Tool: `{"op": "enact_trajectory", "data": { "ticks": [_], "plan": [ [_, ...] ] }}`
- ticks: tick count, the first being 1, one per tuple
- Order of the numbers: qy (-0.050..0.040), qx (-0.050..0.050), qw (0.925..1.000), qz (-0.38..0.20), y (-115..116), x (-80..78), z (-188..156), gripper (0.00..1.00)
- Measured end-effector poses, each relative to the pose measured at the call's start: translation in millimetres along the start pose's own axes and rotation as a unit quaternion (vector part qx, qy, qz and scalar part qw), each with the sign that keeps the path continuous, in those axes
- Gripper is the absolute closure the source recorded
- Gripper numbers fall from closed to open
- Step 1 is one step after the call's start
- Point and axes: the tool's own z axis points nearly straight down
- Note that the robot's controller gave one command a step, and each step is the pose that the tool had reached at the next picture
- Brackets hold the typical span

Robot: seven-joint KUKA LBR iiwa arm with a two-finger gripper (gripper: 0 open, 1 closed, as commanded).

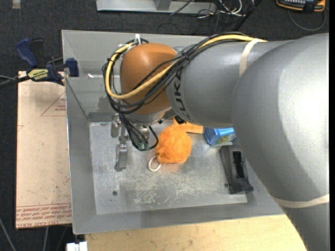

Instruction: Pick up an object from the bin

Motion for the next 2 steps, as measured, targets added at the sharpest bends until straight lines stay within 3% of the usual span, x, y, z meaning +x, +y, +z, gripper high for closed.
{"op": "enact_trajectory", "data": {
  "ticks": [1, 2],
  "plan": [
    [-0.0035, -0.001, 1.0000, 0.002, -0.9, -2.2, -5.0, 0.00],
    [-0.0051, -0.002, 0.9936, -0.113, -31.7, -4.9, 17.0, 0.00]
  ]
}}
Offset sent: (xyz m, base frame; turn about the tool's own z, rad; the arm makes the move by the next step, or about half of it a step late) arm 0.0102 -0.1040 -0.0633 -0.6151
